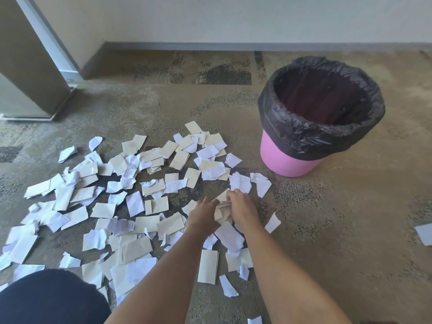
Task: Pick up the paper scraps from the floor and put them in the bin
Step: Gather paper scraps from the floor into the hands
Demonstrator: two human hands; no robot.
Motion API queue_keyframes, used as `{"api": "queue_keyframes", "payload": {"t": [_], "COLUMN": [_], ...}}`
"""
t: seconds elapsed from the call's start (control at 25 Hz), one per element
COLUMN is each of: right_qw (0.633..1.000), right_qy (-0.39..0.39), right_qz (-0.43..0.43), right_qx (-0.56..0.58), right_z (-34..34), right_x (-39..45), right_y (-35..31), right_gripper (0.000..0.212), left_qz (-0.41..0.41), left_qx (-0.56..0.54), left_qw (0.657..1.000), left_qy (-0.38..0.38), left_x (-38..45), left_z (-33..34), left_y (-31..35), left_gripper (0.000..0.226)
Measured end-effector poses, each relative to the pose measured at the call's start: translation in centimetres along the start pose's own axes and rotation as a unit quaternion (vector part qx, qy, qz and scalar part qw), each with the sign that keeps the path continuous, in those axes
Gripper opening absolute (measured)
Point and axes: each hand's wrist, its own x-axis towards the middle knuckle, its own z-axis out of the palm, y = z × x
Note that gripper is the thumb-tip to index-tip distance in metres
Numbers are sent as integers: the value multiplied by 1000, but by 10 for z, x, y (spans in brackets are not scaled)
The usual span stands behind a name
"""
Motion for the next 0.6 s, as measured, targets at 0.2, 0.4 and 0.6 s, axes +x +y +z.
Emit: {"api": "queue_keyframes", "payload": {"t": [0.2,0.4,0.6], "right_qw": [997,962,853], "right_qy": [69,217,471], "right_qz": [-1,-45,-35], "right_qx": [41,160,222], "right_z": [-33,-108,-198], "right_x": [12,28,33], "right_y": [-3,-32,-27], "right_gripper": [32,22,15], "left_qz": [-123,-147,-106], "left_qx": [-129,-242,-114], "left_qw": [984,959,984], "left_qy": [24,-13,-89], "left_x": [-5,-2,1], "left_z": [5,0,14], "left_y": [-2,19,43], "left_gripper": [95,120,119]}}
